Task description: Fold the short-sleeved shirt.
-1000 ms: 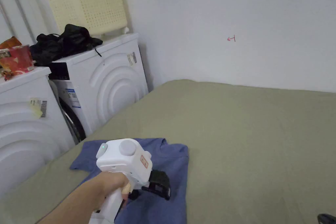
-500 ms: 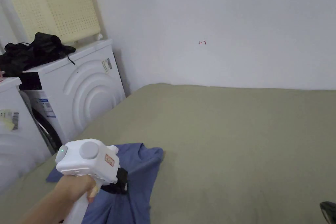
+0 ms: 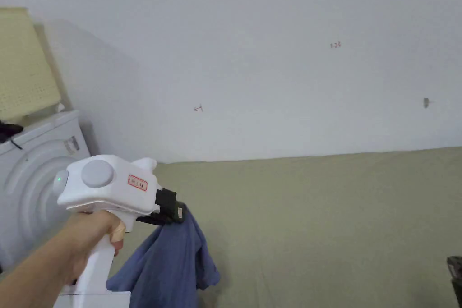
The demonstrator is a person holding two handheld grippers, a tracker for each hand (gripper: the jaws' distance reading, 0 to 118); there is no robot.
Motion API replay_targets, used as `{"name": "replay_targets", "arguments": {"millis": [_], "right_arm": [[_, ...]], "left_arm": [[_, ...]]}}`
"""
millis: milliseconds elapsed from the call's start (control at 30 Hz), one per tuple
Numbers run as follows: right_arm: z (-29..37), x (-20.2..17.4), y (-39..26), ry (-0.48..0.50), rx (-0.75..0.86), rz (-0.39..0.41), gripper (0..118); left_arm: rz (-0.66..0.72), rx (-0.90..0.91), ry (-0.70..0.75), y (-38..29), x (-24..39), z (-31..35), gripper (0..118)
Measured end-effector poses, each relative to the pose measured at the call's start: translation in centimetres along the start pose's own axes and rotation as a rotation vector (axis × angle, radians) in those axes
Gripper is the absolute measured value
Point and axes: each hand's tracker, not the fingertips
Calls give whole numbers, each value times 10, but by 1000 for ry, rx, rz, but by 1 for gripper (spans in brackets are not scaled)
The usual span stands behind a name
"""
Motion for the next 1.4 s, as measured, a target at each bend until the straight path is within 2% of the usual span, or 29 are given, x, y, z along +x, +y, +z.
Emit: {"name": "replay_targets", "arguments": {"millis": [300, 467, 633, 767, 800, 833, 867, 900, 933, 1000, 1067, 1100, 1133, 1200, 1233, 1267, 1300, 1333, 1400], "right_arm": [[64, 95, -3, -217, 22, -37, 0], [91, 134, -17, -313, 0, -74, 0], [100, 151, -35, -349, -16, -106, 0], [92, 150, -45, -338, -50, -132, 0], [90, 147, -48, -330, -57, -130, 0], [88, 144, -49, -326, -59, -127, 0], [86, 142, -49, -320, -60, -124, 0], [84, 141, -49, -309, -59, -124, 0], [82, 139, -47, -299, -58, -129, 0], [81, 135, -42, -273, -57, -136, 0], [80, 129, -36, -259, -47, -131, 0], [78, 126, -33, -255, -43, -126, 0], [77, 123, -29, -247, -38, -124, 0], [76, 115, -24, -225, -26, -130, 0], [75, 111, -22, -209, -21, -134, 0], [74, 107, -20, -199, -18, -134, 0], [73, 104, -20, -190, -17, -133, 0], [72, 99, -21, -181, -19, -128, 0], [69, 92, -24, -167, -27, -117, 0]], "left_arm": [[-349, -74, -339, 7, 250, -54, 2], [-455, -202, -542, -20, 327, -95, 2], [-481, -287, -625, -84, 367, -147, 2], [-414, -376, -605, -137, 369, -187, 4], [-412, -368, -581, -148, 368, -195, 10], [-407, -365, -551, -155, 365, -200, 40], [-407, -351, -494, -158, 360, -203, 75], [-396, -374, -452, -160, 354, -205, 99], [-379, -422, -452, -157, 345, -202, 102], [-311, -439, -478, -146, 316, -185, 97], [-275, -331, -456, -135, 283, -152, 82], [-259, -244, -443, -131, 265, -135, 69], [-234, -166, -422, -129, 245, -115, 49], [-162, -25, -348, -131, 206, -80, 39], [-126, 39, -283, -136, 187, -64, 27], [-104, 93, -219, -142, 170, -51, 8], [-82, 143, -149, -151, 156, -40, 0], [-59, 182, -92, -159, 139, -30, 0], [-12, 170, -68, -173, 111, -17, 0]]}}
